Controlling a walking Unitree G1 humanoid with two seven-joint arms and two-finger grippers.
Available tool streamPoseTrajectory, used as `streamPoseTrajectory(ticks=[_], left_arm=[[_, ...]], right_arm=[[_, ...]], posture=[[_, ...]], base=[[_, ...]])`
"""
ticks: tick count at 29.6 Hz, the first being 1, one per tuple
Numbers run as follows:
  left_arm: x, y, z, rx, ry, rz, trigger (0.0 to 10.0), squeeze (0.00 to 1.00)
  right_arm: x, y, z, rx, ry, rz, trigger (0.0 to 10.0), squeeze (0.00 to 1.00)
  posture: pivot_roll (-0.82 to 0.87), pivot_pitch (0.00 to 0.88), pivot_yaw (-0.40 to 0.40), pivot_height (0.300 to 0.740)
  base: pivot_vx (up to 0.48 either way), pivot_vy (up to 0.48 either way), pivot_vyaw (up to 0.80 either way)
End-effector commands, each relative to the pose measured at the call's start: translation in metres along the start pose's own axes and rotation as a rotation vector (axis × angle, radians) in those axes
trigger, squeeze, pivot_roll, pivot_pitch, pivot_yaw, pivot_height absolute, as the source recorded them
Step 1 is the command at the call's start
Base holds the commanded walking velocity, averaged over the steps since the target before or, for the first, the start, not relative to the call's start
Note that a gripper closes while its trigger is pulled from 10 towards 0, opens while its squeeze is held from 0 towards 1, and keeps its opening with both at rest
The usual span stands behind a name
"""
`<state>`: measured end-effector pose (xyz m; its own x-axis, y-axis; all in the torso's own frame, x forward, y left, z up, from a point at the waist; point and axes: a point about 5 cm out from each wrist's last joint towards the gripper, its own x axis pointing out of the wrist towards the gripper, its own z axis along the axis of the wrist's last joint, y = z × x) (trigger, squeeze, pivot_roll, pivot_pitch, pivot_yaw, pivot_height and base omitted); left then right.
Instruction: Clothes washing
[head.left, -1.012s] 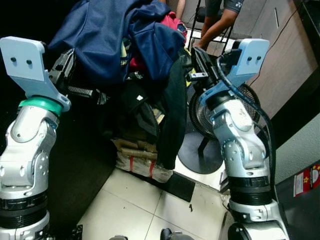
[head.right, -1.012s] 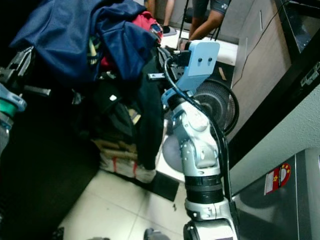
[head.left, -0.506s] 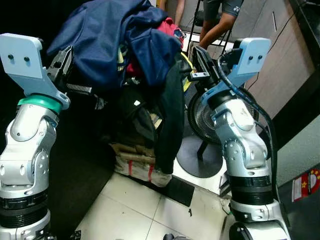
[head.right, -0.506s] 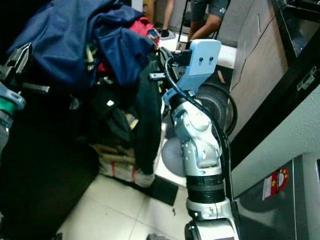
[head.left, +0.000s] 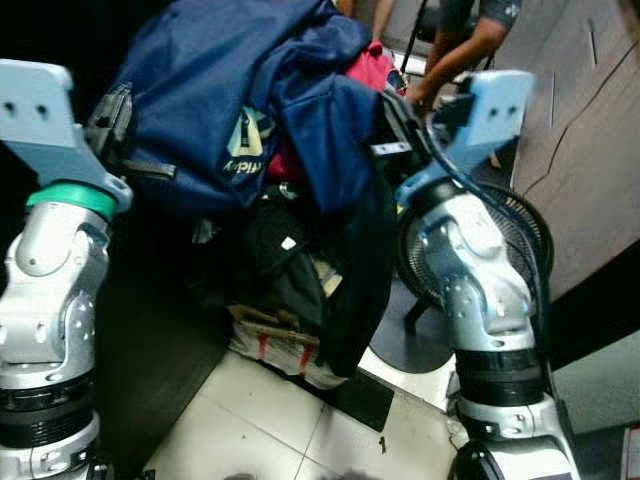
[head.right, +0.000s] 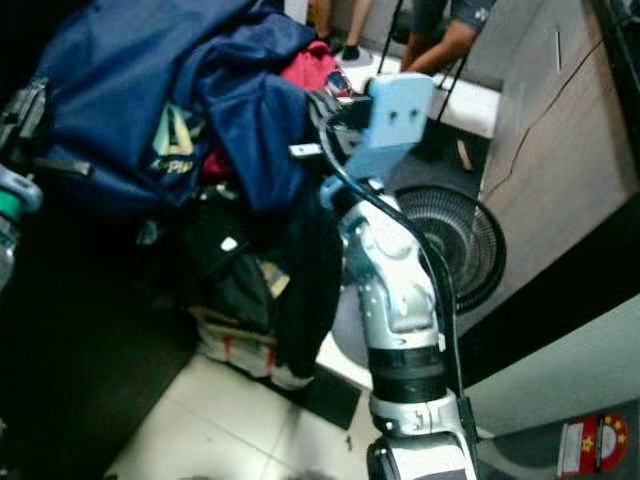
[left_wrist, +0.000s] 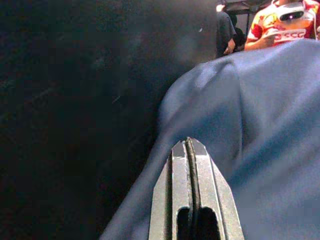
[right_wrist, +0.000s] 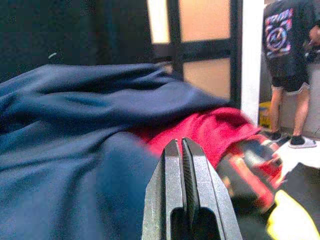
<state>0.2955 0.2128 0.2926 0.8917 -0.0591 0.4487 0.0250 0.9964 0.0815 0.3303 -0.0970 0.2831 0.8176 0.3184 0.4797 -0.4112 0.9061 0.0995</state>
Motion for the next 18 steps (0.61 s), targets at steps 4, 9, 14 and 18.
streamPoseTrajectory(ticks=[4, 9, 14, 18], left_arm=[[0.0005, -0.0008, 0.0001, -0.001, -0.001, -0.005, 10.0, 0.00], [0.0008, -0.0013, -0.0004, -0.005, -0.006, -0.018, 10.0, 0.00], [0.0012, -0.0018, -0.0011, 0.006, 0.002, -0.028, 10.0, 0.00], [0.0074, 0.0007, 0.0083, 0.018, -0.036, -0.067, 10.0, 0.00]], right_arm=[[-0.0012, -0.0039, 0.0004, -0.005, -0.002, -0.014, 10.0, 0.00], [-0.0012, -0.0039, 0.0004, -0.010, -0.001, -0.012, 10.0, 0.00], [-0.0009, -0.0039, 0.0014, -0.024, -0.004, -0.007, 10.0, 0.00], [0.0013, -0.0025, 0.0091, -0.144, -0.028, 0.045, 10.0, 0.00]], posture=[[0.11, 0.015, -0.007, 0.740], [0.11, 0.011, -0.006, 0.740], [0.11, 0.012, -0.007, 0.740], [0.11, 0.018, -0.009, 0.740]], base=[[0.186, 0.000, 0.00], [0.000, 0.000, 0.00], [0.000, 0.000, 0.00], [0.000, 0.000, 0.00]])
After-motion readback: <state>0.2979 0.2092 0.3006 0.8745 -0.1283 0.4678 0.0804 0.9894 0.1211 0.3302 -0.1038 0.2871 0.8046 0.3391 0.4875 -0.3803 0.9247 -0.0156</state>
